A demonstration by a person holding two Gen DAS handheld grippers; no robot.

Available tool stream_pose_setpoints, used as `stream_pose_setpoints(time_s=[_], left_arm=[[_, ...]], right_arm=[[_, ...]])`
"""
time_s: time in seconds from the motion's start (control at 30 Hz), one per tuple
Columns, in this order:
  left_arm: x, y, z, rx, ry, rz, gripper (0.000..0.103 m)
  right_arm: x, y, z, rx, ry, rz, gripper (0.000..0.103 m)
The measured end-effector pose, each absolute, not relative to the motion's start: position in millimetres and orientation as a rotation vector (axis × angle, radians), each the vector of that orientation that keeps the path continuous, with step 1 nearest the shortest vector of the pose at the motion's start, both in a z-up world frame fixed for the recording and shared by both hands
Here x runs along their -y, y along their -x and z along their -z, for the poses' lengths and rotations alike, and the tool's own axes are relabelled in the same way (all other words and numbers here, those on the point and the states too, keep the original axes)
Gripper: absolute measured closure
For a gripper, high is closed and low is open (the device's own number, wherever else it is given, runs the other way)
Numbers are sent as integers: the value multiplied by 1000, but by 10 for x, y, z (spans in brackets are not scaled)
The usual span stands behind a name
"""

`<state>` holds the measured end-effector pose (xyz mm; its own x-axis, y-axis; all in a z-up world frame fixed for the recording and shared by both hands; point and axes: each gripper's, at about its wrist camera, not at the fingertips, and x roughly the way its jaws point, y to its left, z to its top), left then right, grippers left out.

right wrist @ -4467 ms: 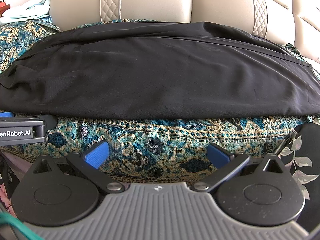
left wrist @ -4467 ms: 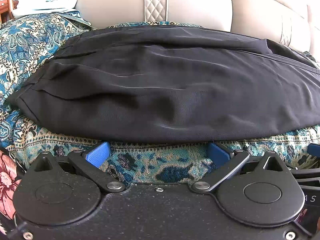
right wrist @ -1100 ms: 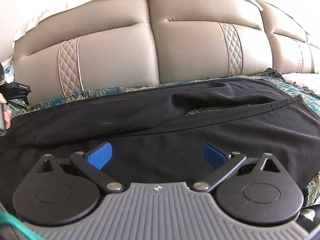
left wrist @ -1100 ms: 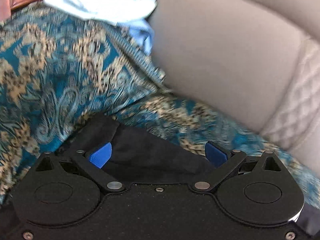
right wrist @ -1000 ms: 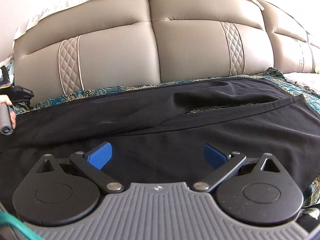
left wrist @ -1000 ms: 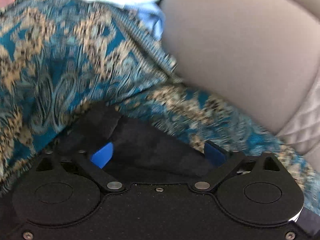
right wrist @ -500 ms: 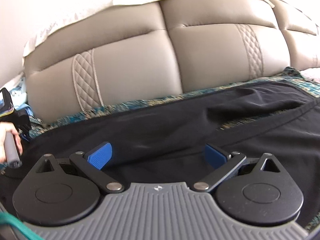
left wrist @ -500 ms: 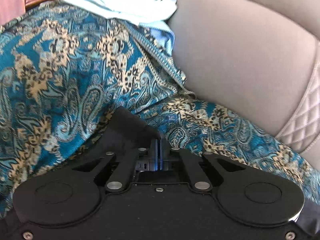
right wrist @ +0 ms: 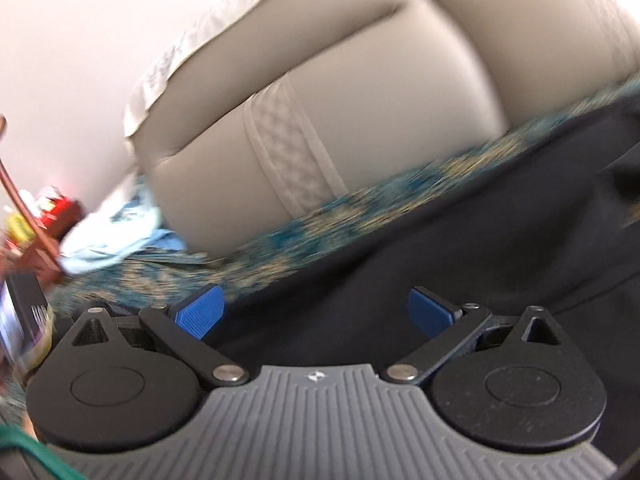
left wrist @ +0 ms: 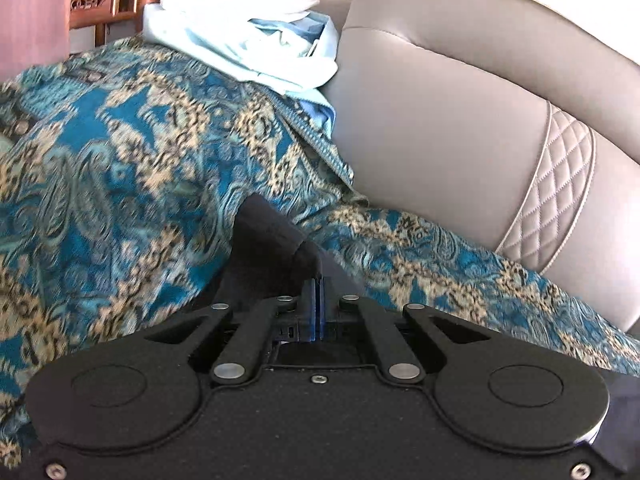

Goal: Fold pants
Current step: 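Grasp the trouser waistband with the left gripper while the right gripper grasps the trouser edge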

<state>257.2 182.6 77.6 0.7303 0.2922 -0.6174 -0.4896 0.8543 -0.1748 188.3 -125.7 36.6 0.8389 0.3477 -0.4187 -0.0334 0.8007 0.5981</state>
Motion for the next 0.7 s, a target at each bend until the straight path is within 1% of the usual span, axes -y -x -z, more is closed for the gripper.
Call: stream_pose_setpoints(time_s=[0.1, 0.2, 0.37, 0.5, 0.6, 0.67, 0.7], left_arm=[[-1854, -2459, -745, -607, 354, -433, 101], [-1881, -2380, -757, -595, 370, -418, 101], [-1923, -2356, -799, -584, 399, -396, 101], [-1959, -2355, -785, -583, 426, -388, 101], [-1944, -2358, -734, -589, 411, -392, 101], [-1941, -2376, -690, -604, 410, -399, 101], [-1942, -2385, -672, -609, 410, -400, 101]], right_arm=[[1043, -2171, -362, -596, -699, -282, 0], [815, -2396, -349, -640, -740, -314, 4], [559, -2650, -193, -750, -864, -332, 18], [403, -2705, -79, -812, -921, -333, 22], [329, -2858, -1, -832, -938, -258, 28], [299, -2970, 38, -842, -927, -162, 37], [290, -3013, 49, -839, -915, -118, 38]])
